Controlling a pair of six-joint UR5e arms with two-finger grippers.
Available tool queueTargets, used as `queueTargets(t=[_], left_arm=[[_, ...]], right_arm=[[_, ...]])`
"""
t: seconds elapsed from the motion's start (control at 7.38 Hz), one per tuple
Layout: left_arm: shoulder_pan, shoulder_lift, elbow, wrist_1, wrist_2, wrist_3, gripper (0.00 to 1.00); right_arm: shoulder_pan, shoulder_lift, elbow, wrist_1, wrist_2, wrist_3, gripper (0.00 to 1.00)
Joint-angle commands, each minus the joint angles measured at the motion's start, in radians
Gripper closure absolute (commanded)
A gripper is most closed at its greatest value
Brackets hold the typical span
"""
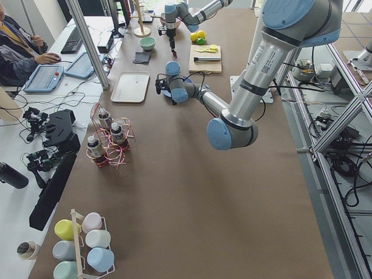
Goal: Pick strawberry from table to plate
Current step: 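Lower the right gripper onto the red strawberry and close on it, then lift the strawberry with the right gripper toward the plate while the left arm draws back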
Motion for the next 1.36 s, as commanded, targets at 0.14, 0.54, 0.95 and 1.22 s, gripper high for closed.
queueTargets(t=[0.14,0.54,0.95,1.22], left_arm=[[-0.003,0.002,0.001,0.002,0.0,-0.001,0.1],[-0.004,0.012,0.001,0.002,0.0,-0.002,0.1],[0.0,0.026,-0.004,-0.001,0.012,-0.004,0.1],[0.0,0.035,-0.004,-0.004,0.014,-0.002,0.11]], right_arm=[[-0.021,0.0,0.004,0.008,0.0,0.011,0.12],[-0.043,0.002,0.003,0.008,-0.006,0.011,0.25],[-0.043,0.005,0.009,0.008,-0.005,0.008,1.0],[-0.043,0.006,0.01,0.008,-0.003,0.008,1.0]])
